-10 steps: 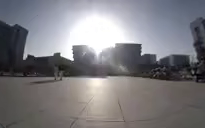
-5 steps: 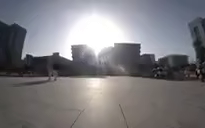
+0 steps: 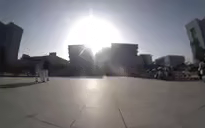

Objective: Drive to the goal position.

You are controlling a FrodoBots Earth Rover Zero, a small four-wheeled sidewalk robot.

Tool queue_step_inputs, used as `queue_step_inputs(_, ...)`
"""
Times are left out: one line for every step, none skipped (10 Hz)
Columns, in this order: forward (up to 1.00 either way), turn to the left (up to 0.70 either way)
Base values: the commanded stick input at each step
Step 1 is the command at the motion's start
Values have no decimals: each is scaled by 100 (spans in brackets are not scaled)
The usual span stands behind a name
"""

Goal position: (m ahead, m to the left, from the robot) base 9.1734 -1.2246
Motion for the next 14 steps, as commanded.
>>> queue_step_inputs(100,4)
queue_step_inputs(100,4)
queue_step_inputs(100,4)
queue_step_inputs(100,4)
queue_step_inputs(100,4)
queue_step_inputs(100,4)
queue_step_inputs(100,4)
queue_step_inputs(100,4)
queue_step_inputs(100,4)
queue_step_inputs(100,4)
queue_step_inputs(100,4)
queue_step_inputs(100,4)
queue_step_inputs(100,4)
queue_step_inputs(100,4)
